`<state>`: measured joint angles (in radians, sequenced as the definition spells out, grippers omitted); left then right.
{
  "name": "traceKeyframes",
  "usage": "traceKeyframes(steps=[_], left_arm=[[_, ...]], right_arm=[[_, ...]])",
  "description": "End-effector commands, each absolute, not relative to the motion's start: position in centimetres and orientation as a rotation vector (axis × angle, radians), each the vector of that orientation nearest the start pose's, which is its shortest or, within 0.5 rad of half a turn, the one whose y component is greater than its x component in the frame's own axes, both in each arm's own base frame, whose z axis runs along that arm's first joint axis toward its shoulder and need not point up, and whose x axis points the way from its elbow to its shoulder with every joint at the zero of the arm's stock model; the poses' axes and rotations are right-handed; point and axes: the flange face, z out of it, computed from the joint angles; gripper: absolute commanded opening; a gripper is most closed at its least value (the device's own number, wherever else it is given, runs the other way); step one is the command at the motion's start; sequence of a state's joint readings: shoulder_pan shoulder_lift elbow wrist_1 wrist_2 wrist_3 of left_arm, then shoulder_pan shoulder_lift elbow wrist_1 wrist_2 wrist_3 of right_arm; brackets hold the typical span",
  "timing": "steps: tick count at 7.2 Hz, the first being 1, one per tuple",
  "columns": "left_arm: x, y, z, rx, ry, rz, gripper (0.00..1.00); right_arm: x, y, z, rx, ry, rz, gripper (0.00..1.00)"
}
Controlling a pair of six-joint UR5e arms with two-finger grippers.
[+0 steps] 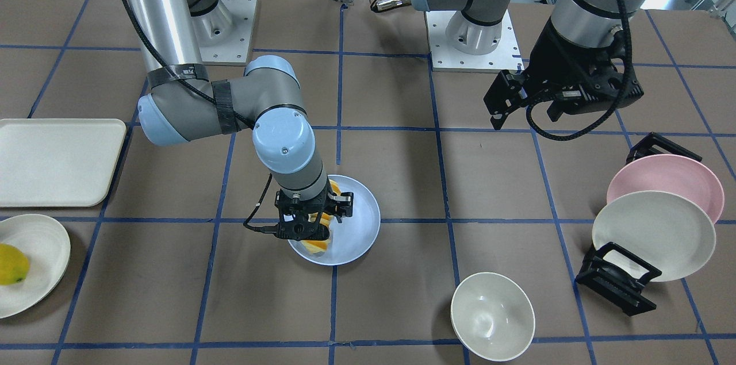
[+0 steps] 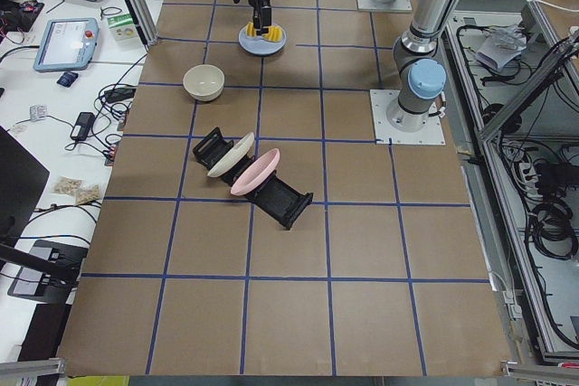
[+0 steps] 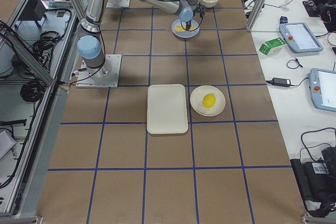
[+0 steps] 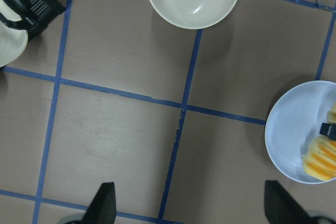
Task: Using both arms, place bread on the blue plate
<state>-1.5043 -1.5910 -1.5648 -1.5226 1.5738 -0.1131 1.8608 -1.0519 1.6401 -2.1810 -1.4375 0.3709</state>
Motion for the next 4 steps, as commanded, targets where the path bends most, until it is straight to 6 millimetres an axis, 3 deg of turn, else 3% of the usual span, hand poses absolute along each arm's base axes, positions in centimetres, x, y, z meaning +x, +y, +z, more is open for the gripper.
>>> traceKeyframes(steps=[1, 2, 4], left_arm=[[-10.1, -48.8, 47.1, -0.156, 3.116, 0.005, 1.00], [-9.8, -48.1, 45.5, -0.150, 3.118, 0.036, 1.00], [-9.6, -47.4, 45.8, -0.132, 3.118, 0.028, 1.00]], right_arm=[[32.3, -57.8, 23.4, 0.105, 2.997, -0.015, 1.00], [31.3, -59.2, 25.6, 0.119, 3.003, -0.062, 1.00], [28.0, -60.5, 31.6, 0.002, 3.105, -0.063, 1.00]])
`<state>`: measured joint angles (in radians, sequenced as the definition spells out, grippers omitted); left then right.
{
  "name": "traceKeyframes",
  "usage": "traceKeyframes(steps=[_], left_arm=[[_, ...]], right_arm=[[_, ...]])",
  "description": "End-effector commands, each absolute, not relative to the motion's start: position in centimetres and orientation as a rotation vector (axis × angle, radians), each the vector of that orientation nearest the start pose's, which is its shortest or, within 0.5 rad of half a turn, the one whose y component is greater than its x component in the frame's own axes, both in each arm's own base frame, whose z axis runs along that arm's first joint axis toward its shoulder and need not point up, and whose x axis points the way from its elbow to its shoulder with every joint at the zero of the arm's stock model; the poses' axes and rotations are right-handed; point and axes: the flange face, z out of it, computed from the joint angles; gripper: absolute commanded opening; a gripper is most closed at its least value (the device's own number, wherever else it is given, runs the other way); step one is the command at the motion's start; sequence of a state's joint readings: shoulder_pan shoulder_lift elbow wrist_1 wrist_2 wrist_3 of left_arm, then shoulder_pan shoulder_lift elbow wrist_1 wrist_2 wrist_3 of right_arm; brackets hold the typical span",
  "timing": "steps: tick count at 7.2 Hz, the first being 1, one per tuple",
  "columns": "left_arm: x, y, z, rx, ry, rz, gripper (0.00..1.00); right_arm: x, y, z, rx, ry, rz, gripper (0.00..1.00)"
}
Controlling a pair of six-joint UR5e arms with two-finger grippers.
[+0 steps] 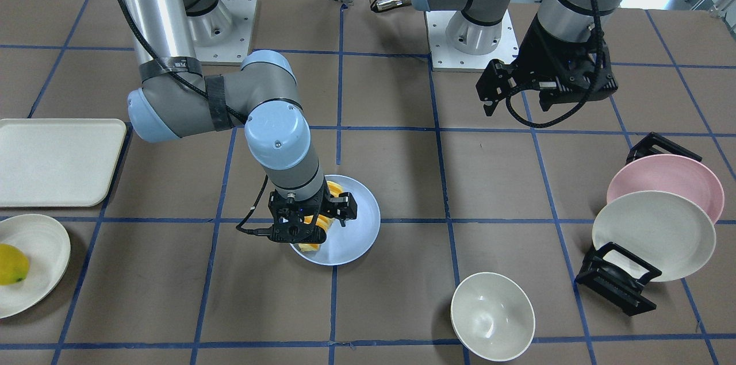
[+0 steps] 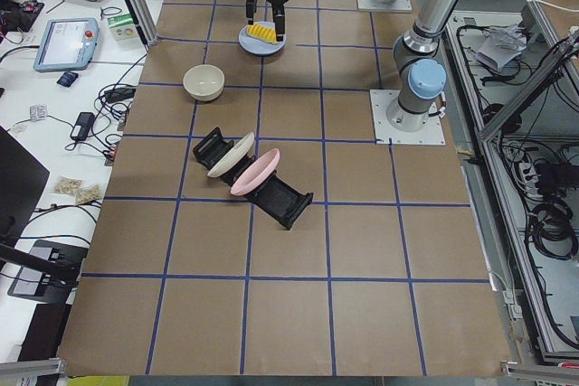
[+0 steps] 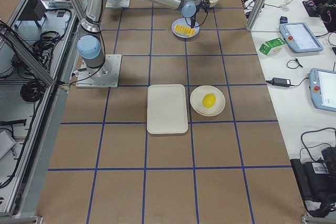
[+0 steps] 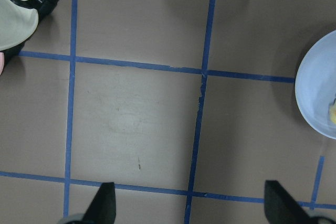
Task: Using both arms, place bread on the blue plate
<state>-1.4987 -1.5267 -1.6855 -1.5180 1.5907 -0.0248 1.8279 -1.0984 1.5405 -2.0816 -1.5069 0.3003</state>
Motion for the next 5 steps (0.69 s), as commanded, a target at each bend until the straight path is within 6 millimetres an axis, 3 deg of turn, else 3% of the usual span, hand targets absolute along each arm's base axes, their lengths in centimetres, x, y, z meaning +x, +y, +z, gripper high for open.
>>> traceKeyframes(steps=[1, 2, 4, 5], left_arm=[[-9.3, -47.8, 46.3, -0.129, 3.119, 0.009, 1.00], [-8.5, -47.9, 46.8, -0.153, 3.116, -0.005, 1.00], [-8.3, -48.0, 48.0, -0.161, 3.116, -0.032, 1.00], [-8.5, -48.0, 47.8, -0.153, 3.115, -0.025, 1.00]], right_arm=[[25.1, -60.8, 34.8, 0.054, 3.104, -0.030, 1.00], [23.5, -60.3, 38.4, 0.000, 3.110, -0.007, 1.00], [20.5, -60.9, 43.3, -0.023, 3.124, 0.075, 1.00], [19.8, -59.3, 46.1, -0.017, 3.117, 0.161, 1.00]])
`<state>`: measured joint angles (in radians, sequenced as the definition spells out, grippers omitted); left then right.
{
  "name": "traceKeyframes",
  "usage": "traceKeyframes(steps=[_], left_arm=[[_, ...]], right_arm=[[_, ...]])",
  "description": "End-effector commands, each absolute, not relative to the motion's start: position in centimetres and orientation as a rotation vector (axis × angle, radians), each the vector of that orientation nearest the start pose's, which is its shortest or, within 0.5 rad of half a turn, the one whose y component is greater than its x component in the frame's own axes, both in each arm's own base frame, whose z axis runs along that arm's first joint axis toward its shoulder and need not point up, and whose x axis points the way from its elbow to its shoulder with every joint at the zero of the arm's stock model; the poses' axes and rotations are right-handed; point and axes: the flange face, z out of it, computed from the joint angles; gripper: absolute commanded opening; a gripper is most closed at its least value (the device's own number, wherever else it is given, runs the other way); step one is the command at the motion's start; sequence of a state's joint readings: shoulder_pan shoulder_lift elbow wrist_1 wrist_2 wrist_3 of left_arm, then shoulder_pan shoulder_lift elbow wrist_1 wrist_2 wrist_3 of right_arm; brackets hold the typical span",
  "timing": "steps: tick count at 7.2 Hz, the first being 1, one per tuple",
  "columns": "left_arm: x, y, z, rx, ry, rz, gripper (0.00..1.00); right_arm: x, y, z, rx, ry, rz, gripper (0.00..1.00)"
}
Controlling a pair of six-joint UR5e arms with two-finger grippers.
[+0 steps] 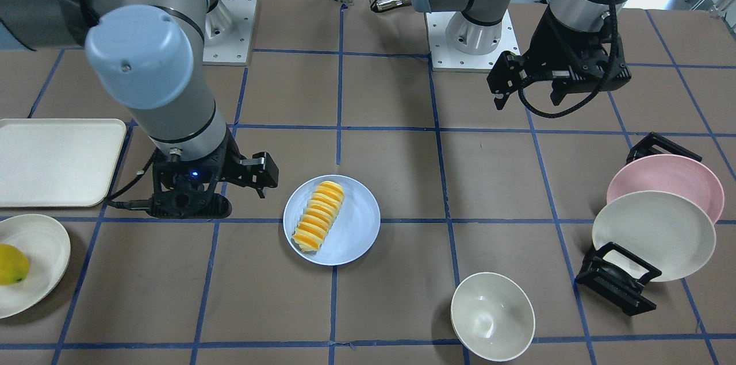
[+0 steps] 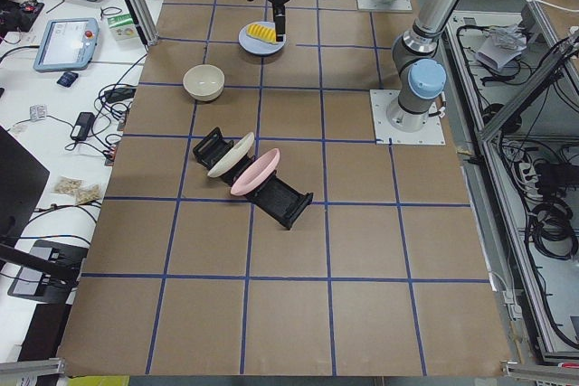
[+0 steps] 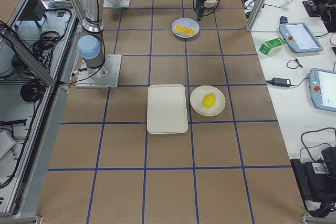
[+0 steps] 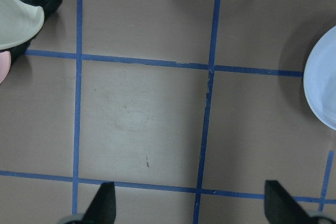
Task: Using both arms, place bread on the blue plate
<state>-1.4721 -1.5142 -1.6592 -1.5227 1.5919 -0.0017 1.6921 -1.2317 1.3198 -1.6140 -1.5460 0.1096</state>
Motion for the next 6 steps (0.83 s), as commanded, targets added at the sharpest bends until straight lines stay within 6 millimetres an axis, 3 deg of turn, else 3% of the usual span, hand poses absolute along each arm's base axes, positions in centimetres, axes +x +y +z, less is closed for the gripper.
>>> traceKeyframes(steps=[1, 2, 3, 5, 6], left_arm=[[-8.6, -48.2, 47.7, -0.156, 3.123, -0.023, 1.00], [-8.7, -48.1, 47.8, -0.154, 3.122, -0.028, 1.00], [-8.7, -48.2, 47.5, -0.151, 3.125, -0.018, 1.00], [-8.9, -48.4, 47.3, -0.147, 3.129, -0.009, 1.00], [-8.9, -48.5, 47.1, -0.147, 3.130, -0.004, 1.00]], right_arm=[[20.0, -53.6, 52.6, -0.065, 3.113, 0.091, 1.00], [19.0, -51.8, 54.2, -0.095, 3.125, 0.057, 1.00], [19.5, -50.7, 52.5, -0.090, 3.130, 0.180, 1.00], [18.6, -50.6, 50.2, -0.183, 3.180, 0.231, 1.00], [17.9, -51.5, 50.9, -0.179, 3.188, 0.086, 1.00]])
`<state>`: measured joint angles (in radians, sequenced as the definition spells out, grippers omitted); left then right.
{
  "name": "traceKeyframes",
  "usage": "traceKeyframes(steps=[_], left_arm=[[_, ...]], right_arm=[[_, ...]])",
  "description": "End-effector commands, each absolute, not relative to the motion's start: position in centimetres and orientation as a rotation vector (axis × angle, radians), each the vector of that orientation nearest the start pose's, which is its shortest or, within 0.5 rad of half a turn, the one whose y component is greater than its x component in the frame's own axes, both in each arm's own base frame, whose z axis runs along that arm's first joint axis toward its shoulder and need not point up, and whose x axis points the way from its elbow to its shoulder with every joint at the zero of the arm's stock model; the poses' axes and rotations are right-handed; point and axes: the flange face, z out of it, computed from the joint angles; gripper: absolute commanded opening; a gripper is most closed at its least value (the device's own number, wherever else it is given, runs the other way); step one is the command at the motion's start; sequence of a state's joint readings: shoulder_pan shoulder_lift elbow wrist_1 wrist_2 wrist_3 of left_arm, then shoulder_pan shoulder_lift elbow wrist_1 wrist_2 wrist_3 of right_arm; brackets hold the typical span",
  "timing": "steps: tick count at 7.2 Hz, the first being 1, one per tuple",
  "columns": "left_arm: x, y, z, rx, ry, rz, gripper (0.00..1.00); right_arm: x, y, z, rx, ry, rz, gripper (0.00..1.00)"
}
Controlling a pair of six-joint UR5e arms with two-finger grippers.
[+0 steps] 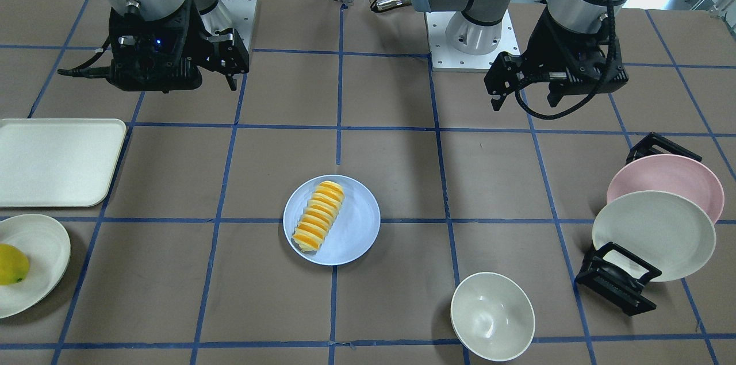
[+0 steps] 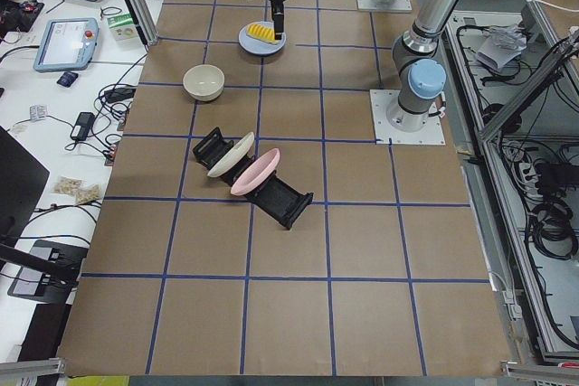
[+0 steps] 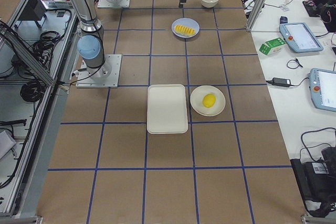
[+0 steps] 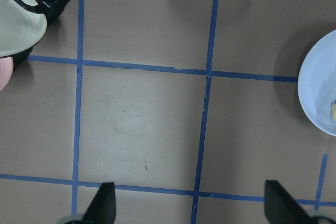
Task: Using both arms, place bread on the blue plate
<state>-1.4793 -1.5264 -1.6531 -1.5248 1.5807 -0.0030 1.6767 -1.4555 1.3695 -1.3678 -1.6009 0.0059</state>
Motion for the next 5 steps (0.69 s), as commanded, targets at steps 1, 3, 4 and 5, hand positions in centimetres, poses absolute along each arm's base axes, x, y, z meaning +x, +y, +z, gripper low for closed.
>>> traceKeyframes(steps=[1, 3, 4, 5], left_arm=[[-9.0, -48.5, 47.0, -0.144, 3.129, -0.002, 1.00], [-8.8, -48.5, 47.0, -0.146, 3.124, -0.001, 1.00], [-8.9, -48.4, 47.2, -0.146, 3.124, -0.009, 1.00], [-8.9, -48.4, 47.2, -0.146, 3.126, -0.006, 1.00]], right_arm=[[17.6, -51.6, 50.4, -0.146, 3.187, 0.065, 1.00], [17.4, -50.6, 48.6, -0.103, 3.174, 0.024, 1.00], [17.2, -50.7, 48.4, -0.114, 3.173, -0.041, 1.00], [16.5, -51.1, 48.4, -0.097, 3.168, -0.048, 1.00]])
